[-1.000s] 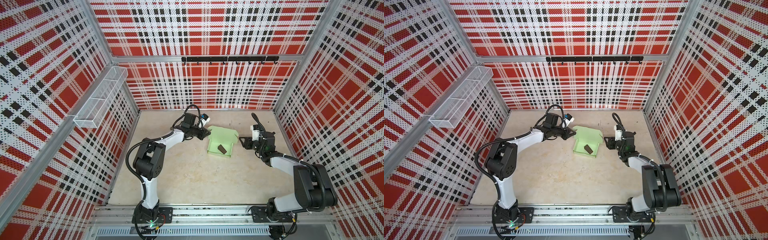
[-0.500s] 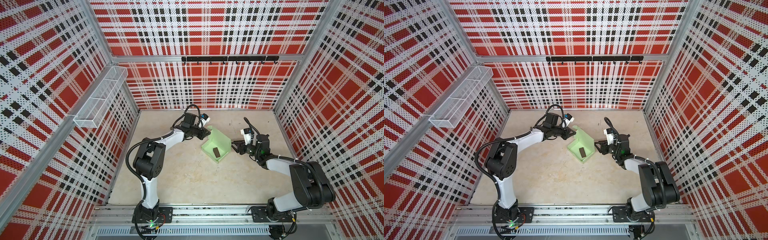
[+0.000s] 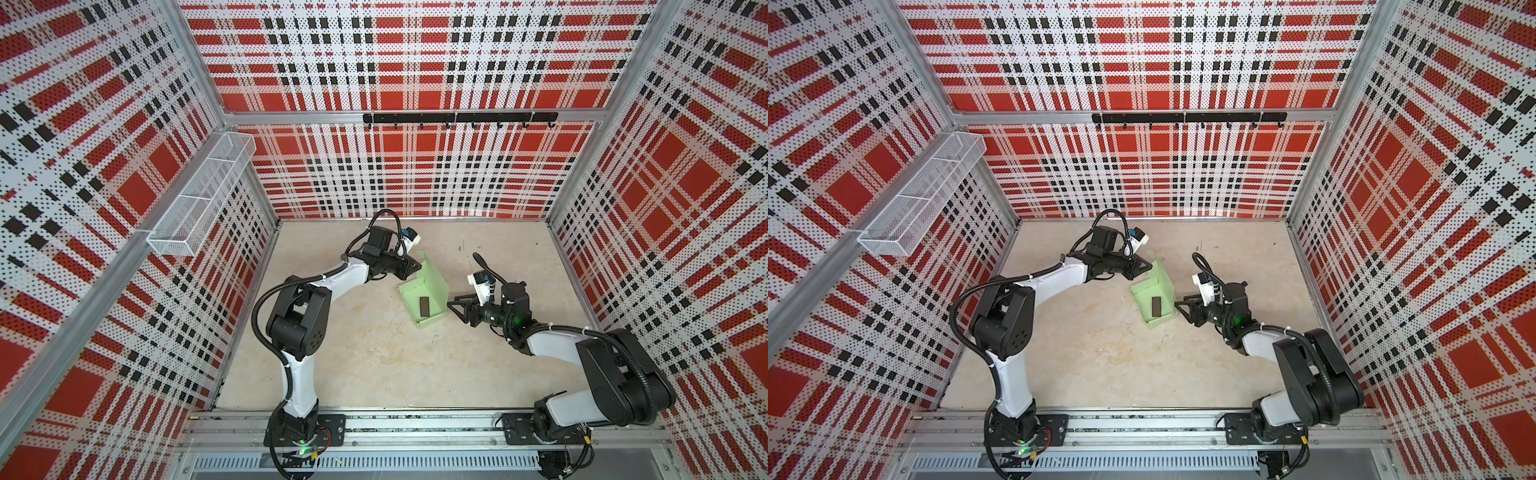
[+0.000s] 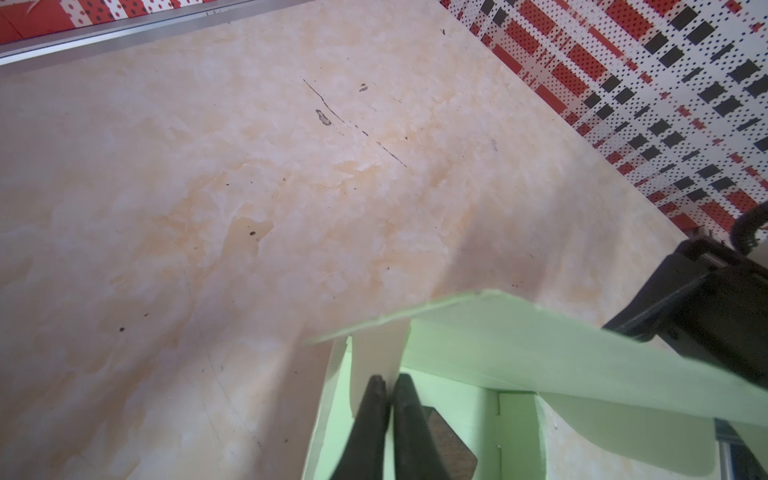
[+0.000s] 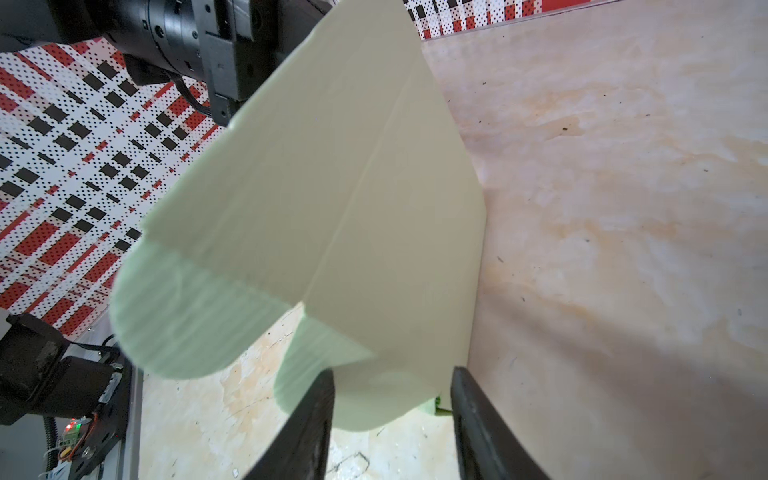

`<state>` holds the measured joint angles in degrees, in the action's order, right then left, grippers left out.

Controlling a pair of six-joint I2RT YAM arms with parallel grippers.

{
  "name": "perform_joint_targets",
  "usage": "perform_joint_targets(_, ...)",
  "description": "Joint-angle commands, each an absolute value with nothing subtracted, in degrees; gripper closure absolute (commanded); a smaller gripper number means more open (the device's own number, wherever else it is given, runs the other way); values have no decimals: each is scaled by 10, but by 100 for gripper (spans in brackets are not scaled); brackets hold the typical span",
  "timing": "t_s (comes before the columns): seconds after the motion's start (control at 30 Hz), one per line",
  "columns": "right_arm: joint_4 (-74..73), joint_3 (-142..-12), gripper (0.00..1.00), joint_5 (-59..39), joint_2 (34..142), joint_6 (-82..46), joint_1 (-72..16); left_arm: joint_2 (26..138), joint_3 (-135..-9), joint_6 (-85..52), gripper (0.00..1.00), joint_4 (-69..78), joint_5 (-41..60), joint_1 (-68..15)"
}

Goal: Fold the paper box

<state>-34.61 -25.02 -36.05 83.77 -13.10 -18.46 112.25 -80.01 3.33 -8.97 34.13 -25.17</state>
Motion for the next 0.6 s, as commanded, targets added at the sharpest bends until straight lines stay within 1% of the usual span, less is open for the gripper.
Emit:
perform_joint_targets(0.0, -409, -243, 52, -355, 848, -112, -209, 1110, -791, 37, 90, -99, 338, -259)
perform_joint_targets(0.3, -456, -237, 52, -336, 865, -83, -234, 1104, -758, 29, 91, -79, 349, -247)
perform_joint_targets(0.47, -447, -244, 53, -314, 873, -39, -260, 1100, -743, 18, 91, -64, 353, -235)
perform_joint_targets(0.57, -469, -231, 53, -307, 875, -19, -266, 1098, -740, 16, 91, -60, 355, -235)
